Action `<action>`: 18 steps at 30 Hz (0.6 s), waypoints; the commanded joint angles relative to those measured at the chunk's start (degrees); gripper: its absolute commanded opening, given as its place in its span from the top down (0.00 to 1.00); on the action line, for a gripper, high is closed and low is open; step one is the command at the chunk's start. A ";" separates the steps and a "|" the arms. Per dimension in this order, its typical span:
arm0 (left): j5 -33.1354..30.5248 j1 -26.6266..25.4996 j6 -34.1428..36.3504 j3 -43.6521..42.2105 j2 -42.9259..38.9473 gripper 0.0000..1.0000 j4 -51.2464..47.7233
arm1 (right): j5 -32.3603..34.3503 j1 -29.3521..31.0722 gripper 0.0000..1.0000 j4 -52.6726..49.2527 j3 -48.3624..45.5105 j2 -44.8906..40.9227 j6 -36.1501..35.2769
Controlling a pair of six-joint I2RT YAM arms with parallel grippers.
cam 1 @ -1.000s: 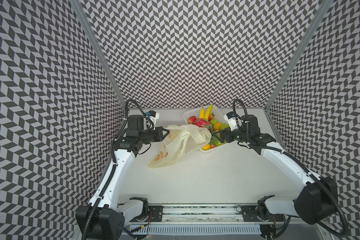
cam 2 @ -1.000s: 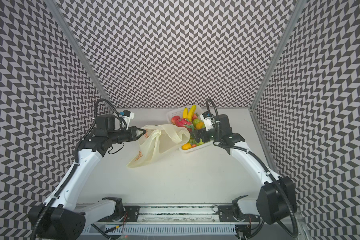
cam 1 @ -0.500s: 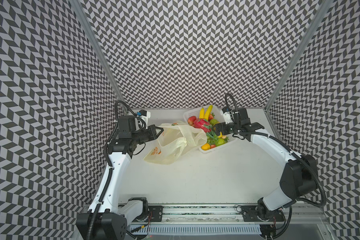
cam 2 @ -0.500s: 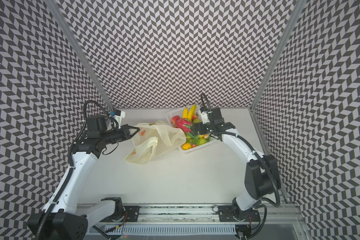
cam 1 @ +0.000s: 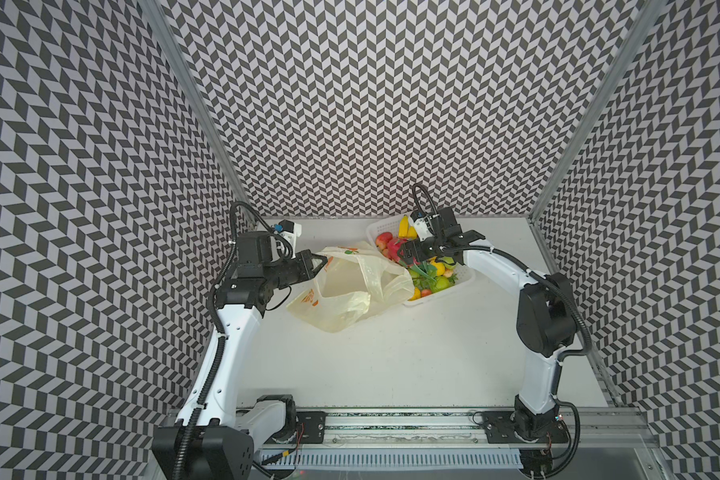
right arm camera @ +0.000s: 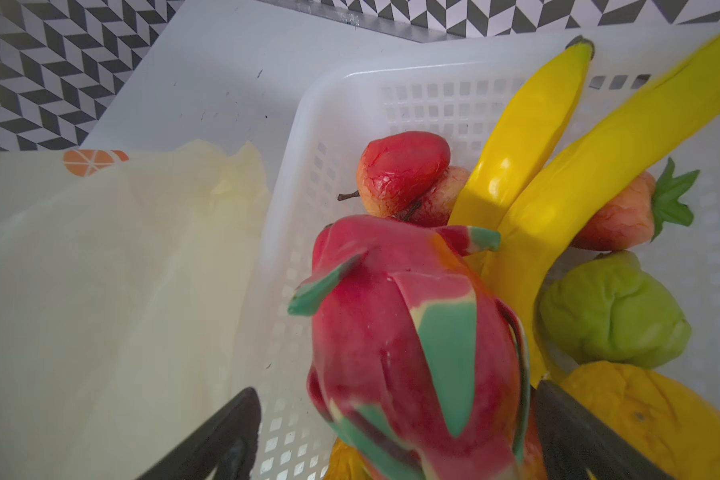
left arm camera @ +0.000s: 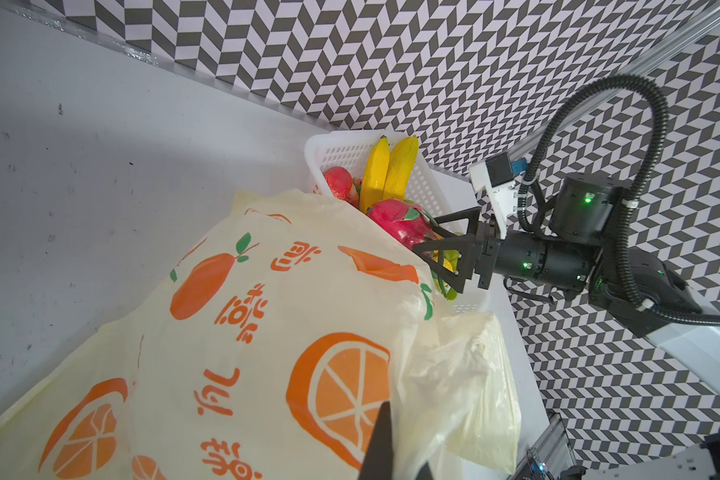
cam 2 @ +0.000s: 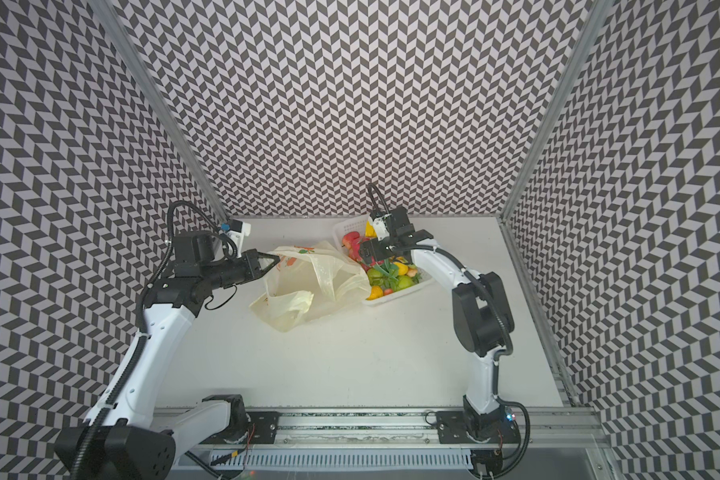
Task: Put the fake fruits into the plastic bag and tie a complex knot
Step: 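Lower the right gripper into the basket over the pink dragon fruit, then close the right gripper on the pink dragon fruit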
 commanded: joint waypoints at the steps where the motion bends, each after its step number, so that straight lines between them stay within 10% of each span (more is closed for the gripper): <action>1: 0.07 0.21 0.12 0.31 -1.14 1.00 -0.70 | 0.41 0.29 0.00 -0.62 3.65 3.65 -1.25; 11: 0.33 0.03 0.27 0.49 -1.36 1.00 -1.40 | 1.43 1.44 0.00 -5.59 10.41 10.87 -1.15; 18: -0.51 0.03 0.29 0.49 -1.47 1.00 -1.68 | 2.04 1.44 0.18 -9.17 11.65 11.02 -1.69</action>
